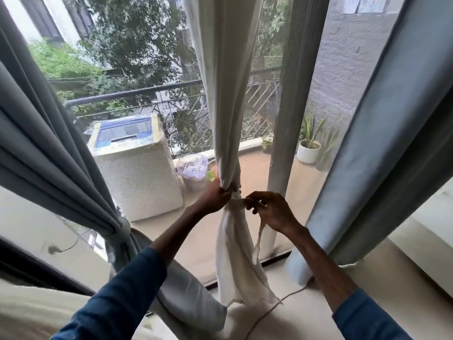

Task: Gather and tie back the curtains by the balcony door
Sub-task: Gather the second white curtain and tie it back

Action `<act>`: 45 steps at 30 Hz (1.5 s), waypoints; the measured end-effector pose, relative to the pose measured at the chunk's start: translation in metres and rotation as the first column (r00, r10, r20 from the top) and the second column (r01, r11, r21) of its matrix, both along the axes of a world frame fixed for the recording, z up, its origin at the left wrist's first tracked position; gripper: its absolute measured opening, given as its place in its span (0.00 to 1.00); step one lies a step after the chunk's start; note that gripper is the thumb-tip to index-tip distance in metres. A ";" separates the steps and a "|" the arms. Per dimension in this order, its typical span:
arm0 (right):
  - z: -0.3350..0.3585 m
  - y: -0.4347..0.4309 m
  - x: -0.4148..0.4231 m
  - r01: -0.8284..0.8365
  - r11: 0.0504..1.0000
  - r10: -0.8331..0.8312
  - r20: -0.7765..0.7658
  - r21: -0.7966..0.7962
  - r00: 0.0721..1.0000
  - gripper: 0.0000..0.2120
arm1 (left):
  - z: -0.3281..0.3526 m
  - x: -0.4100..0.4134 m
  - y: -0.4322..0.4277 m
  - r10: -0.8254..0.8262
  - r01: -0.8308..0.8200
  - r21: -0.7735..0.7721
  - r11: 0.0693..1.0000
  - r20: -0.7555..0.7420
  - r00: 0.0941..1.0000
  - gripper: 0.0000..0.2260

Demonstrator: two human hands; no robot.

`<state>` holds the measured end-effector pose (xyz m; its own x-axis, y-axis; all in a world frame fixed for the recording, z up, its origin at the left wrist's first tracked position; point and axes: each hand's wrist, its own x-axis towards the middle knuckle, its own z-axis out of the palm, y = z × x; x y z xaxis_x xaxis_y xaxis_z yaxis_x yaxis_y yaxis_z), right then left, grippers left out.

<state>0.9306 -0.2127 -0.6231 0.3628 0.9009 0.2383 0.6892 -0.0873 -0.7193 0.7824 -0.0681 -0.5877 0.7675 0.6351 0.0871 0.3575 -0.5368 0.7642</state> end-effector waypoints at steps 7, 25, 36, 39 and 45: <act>-0.003 0.006 0.030 0.006 0.995 0.005 0.119 -0.095 0.993 0.14 | -0.007 -0.011 -0.004 -0.186 0.186 0.009 0.982 0.031 0.982 0.16; 0.020 0.079 0.020 -0.111 0.934 0.117 -0.002 -0.339 0.993 0.13 | 0.005 -0.012 0.004 -0.198 0.416 0.414 0.810 -0.474 0.858 0.30; -0.010 0.042 0.005 0.034 0.999 -0.035 -0.015 -0.009 0.999 0.05 | 0.002 -0.002 0.010 -0.066 0.313 0.435 0.844 -0.495 0.867 0.37; -0.021 0.016 -0.019 0.185 0.971 -0.150 -0.220 0.148 0.964 0.01 | -0.019 0.001 0.017 -0.056 0.166 0.271 0.948 -0.369 0.928 0.31; -0.028 -0.006 -0.063 0.162 0.978 -0.104 -0.365 0.131 0.925 0.13 | -0.009 0.012 -0.007 -0.019 0.040 0.083 0.996 -0.243 0.970 0.18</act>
<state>0.8676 -0.2185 -0.6510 0.5633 0.8003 0.2054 0.3761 -0.0271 -0.9262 0.7946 -0.0747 -0.5964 0.7905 0.6104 -0.0502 0.5094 -0.6097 0.6072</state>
